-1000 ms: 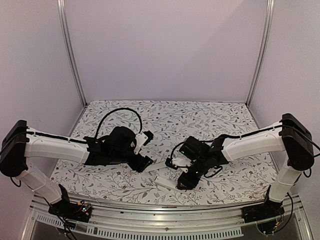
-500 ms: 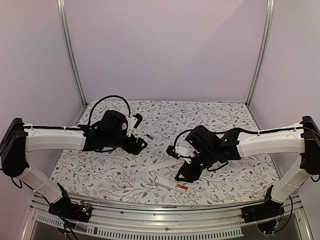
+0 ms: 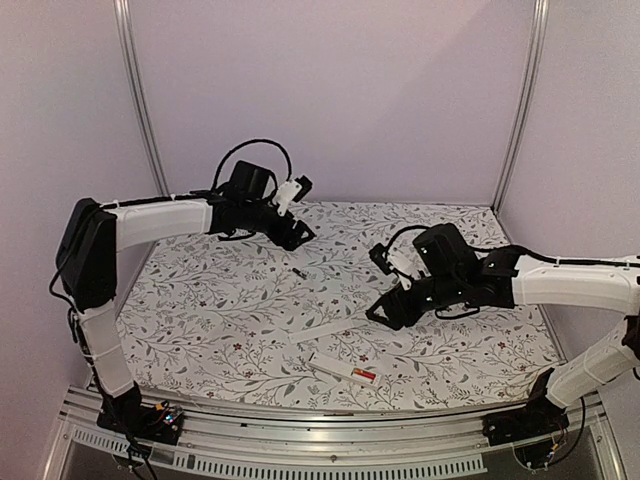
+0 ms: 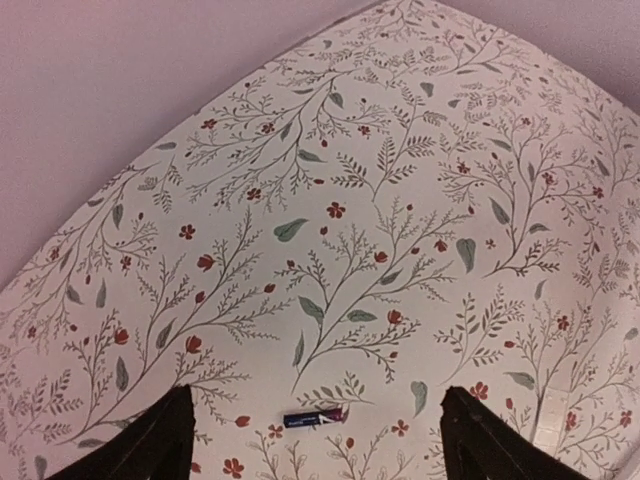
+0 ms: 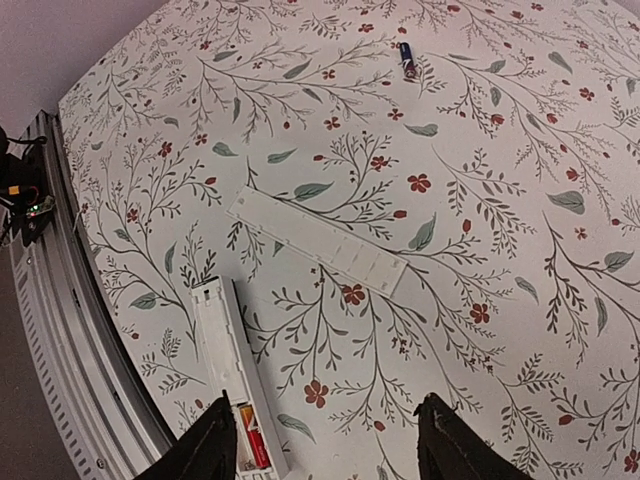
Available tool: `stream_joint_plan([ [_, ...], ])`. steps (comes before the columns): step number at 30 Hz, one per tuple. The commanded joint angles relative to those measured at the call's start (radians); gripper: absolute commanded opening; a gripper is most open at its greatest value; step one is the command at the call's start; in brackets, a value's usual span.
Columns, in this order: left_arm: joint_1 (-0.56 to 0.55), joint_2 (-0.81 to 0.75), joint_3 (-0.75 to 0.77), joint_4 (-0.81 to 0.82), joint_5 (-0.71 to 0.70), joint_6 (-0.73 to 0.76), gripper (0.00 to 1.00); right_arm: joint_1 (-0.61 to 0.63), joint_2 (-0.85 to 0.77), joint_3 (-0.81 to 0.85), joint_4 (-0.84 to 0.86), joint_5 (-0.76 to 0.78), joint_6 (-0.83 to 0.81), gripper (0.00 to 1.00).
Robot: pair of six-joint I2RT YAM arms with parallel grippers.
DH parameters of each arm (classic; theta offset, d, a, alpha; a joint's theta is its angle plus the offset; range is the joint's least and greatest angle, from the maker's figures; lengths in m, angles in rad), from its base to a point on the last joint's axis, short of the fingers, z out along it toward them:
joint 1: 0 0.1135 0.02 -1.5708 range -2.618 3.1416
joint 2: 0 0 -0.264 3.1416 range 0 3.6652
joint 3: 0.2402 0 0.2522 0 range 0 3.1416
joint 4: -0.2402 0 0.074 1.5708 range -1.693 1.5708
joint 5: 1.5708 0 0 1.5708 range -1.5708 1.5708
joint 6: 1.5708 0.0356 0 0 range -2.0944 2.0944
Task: Load the batteries into the remote control
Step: Pick up the battery from the center of the board.
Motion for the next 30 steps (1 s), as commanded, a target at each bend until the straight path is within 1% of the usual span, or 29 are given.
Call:
stream_joint_plan([
  [1,0.052,0.185,0.229,-0.313,0.193,0.470,0.85,-0.008,-0.021,-0.024,0.032,0.000,0.024,0.61],
  [3,0.065,0.273,0.337,-0.441,0.214,0.597,0.85,-0.009,-0.025,-0.037,0.046,-0.010,0.025,0.62],
  [4,0.066,0.310,0.373,-0.488,0.192,0.658,0.84,-0.009,-0.027,-0.041,0.051,-0.011,0.027,0.62],
  [6,0.067,0.356,0.396,-0.519,0.116,0.766,0.84,-0.010,-0.034,-0.052,0.057,-0.014,0.032,0.62],
  [8,0.073,0.375,0.393,-0.521,0.087,0.845,0.83,-0.010,-0.039,-0.060,0.063,-0.019,0.032,0.62],
  [10,0.089,0.382,0.393,-0.529,0.127,0.897,0.83,-0.009,-0.042,-0.065,0.068,-0.033,0.032,0.62],
  [13,0.126,0.396,0.400,-0.519,0.250,0.953,0.83,-0.009,-0.044,-0.071,0.073,-0.037,0.032,0.63],
  [15,0.133,0.417,0.403,-0.518,0.286,1.004,0.82,-0.010,-0.042,-0.077,0.076,-0.039,0.034,0.63],
  [22,0.126,0.501,0.424,-0.545,0.275,1.044,0.81,-0.010,-0.052,-0.112,0.108,-0.050,0.060,0.63],
  [23,0.117,0.506,0.418,-0.537,0.272,1.050,0.80,-0.010,-0.056,-0.117,0.118,-0.051,0.063,0.63],
  [27,0.094,0.515,0.376,-0.411,0.239,1.025,0.80,-0.010,-0.060,-0.126,0.136,-0.062,0.074,0.63],
  [30,0.079,0.533,0.391,-0.405,0.237,1.015,0.80,-0.010,-0.056,-0.122,0.136,-0.069,0.079,0.63],
])
